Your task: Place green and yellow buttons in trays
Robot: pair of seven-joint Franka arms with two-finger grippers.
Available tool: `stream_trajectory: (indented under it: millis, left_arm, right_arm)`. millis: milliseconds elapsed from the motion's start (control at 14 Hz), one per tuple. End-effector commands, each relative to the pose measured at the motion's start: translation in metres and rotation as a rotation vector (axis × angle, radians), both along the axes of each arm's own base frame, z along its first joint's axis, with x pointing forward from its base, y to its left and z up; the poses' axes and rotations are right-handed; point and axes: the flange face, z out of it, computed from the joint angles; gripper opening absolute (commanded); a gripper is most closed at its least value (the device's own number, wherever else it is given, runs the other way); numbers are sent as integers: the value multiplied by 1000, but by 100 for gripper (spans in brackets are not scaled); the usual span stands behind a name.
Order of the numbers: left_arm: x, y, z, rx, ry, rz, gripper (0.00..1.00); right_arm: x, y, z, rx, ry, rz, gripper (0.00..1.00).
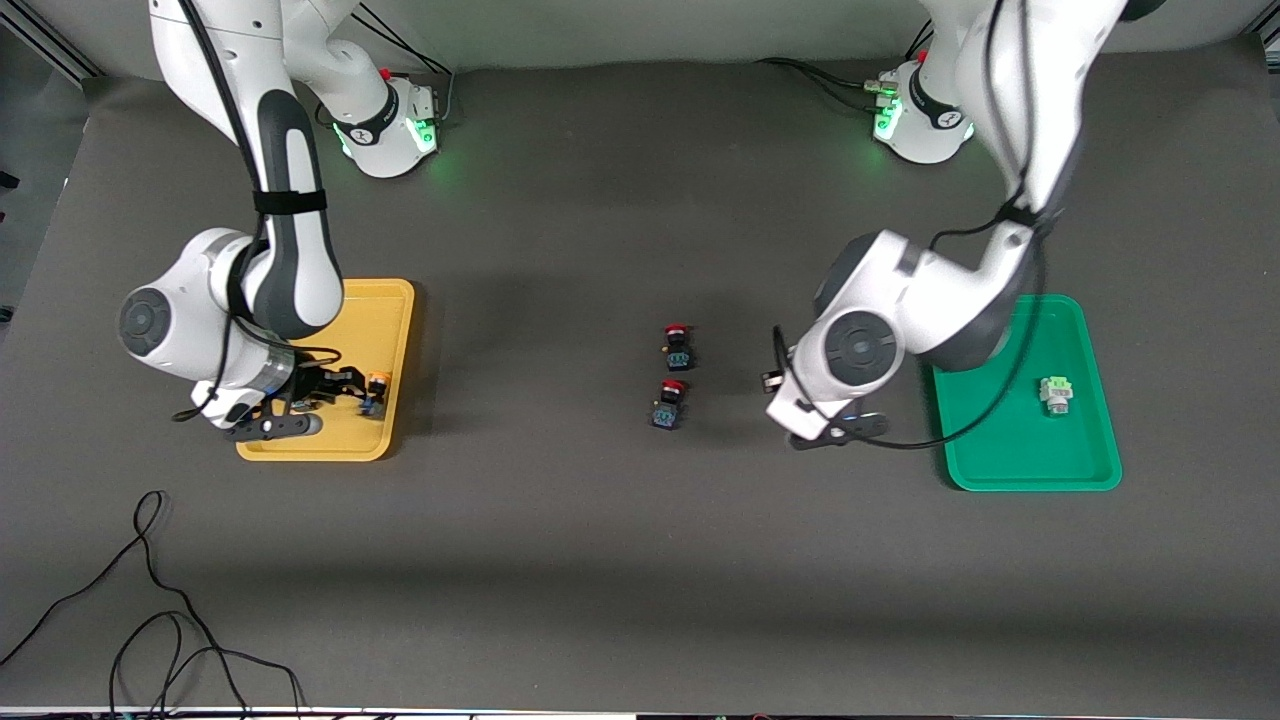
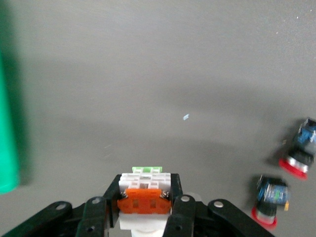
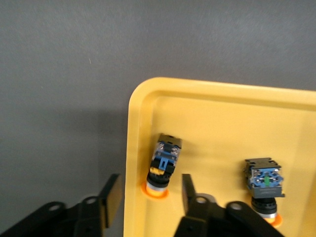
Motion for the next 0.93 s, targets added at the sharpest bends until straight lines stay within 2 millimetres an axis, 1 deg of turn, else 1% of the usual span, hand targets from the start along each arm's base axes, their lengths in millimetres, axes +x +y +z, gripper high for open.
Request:
stream_trajectory:
  millis: [0, 71, 143, 214, 286, 429, 500, 571, 714, 786, 857]
  left_arm:
    - [20, 69, 47, -6, 57, -92, 0]
    - [24, 99, 60, -19, 66, -125, 0]
    - [27, 126, 63, -39, 84, -175, 0]
    - [31, 156, 63, -56, 95, -203, 0]
    - [35, 188, 57, -56, 104, -228, 0]
    - [37, 230, 39, -58, 108, -286, 0]
    - [35, 251, 26, -69, 99, -299, 0]
    - [32, 263, 16, -77, 79, -323, 0]
    - [25, 283, -10, -71, 43, -349, 0]
    - [20, 288, -27, -65, 28, -353, 0]
    - [12, 289, -42, -60, 0, -364, 0]
  right_arm:
    - [-1, 1, 7, 2, 9, 4, 100]
    - [-1, 1, 8, 3, 9, 2, 100]
    - [1, -1, 13, 6, 5, 1, 100]
    - [5, 2, 25, 16, 20, 11, 100]
    - [15, 3, 47, 11, 35, 28, 100]
    - [31, 15, 95, -18, 68, 43, 100]
    - [36, 22, 115, -30, 82, 49, 100]
    - [40, 29, 136, -34, 92, 66, 100]
    - [44, 31, 170, -39, 95, 74, 100]
    - [44, 35, 184, -45, 105, 86, 100]
    - [43, 33, 202, -61, 106, 94, 100]
